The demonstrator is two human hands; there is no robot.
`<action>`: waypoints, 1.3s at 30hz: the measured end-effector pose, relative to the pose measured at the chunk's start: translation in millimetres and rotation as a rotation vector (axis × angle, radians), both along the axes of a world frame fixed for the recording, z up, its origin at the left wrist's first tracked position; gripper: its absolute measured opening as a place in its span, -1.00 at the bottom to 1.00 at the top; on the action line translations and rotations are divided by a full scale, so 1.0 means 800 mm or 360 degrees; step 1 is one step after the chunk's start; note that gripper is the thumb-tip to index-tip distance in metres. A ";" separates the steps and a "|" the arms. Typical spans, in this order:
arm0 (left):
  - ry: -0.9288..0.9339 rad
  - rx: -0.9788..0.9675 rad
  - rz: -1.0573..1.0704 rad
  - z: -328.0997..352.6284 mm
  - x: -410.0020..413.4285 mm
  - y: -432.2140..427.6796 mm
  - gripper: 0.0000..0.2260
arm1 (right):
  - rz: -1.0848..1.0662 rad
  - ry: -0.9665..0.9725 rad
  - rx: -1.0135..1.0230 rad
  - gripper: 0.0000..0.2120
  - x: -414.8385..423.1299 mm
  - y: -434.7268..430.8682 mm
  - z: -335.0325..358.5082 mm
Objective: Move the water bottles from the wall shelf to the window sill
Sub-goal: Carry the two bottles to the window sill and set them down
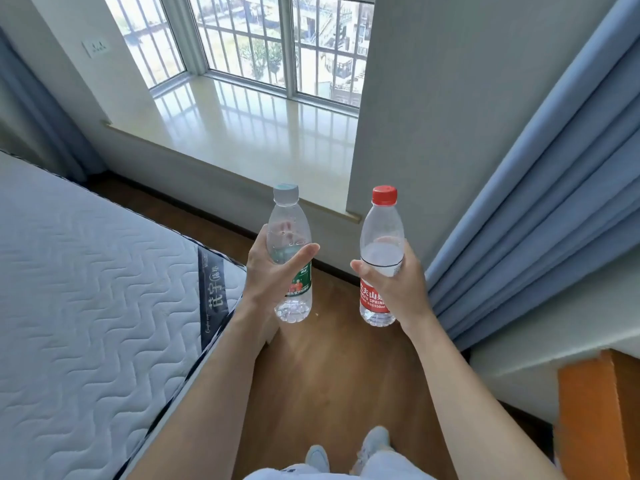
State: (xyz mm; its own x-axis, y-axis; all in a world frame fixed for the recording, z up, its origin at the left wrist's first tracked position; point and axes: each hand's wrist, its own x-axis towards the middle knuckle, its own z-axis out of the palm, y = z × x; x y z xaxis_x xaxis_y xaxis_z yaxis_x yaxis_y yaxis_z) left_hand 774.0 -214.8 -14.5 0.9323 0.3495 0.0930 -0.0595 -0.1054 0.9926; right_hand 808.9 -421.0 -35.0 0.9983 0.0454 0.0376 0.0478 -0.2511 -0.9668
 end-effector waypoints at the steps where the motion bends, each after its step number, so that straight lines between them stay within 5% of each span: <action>1: 0.0002 0.0008 0.0018 -0.001 0.011 0.005 -0.57 | 0.0013 -0.0001 0.0000 -0.38 0.013 0.005 -0.002; 7: 0.0036 0.0046 0.0136 -0.015 0.083 0.029 -0.59 | 0.0081 -0.0018 -0.0053 -0.49 0.102 0.034 -0.018; 12: 0.0073 0.0064 0.0255 -0.020 0.172 0.044 -0.56 | 0.0207 0.0038 0.0018 -0.33 0.207 0.052 -0.024; 23: 0.0091 0.0113 0.0632 0.011 0.351 0.060 -0.58 | 0.0610 0.0039 0.0091 -0.36 0.444 0.112 0.013; 31: 0.0154 0.0207 0.0952 -0.006 0.385 0.120 -0.52 | 0.0876 0.0047 0.0079 -0.53 0.516 0.194 0.005; 39: 0.0184 0.0146 0.1200 -0.041 0.425 0.220 -0.54 | 0.1062 0.0097 -0.0017 -0.48 0.578 0.309 -0.017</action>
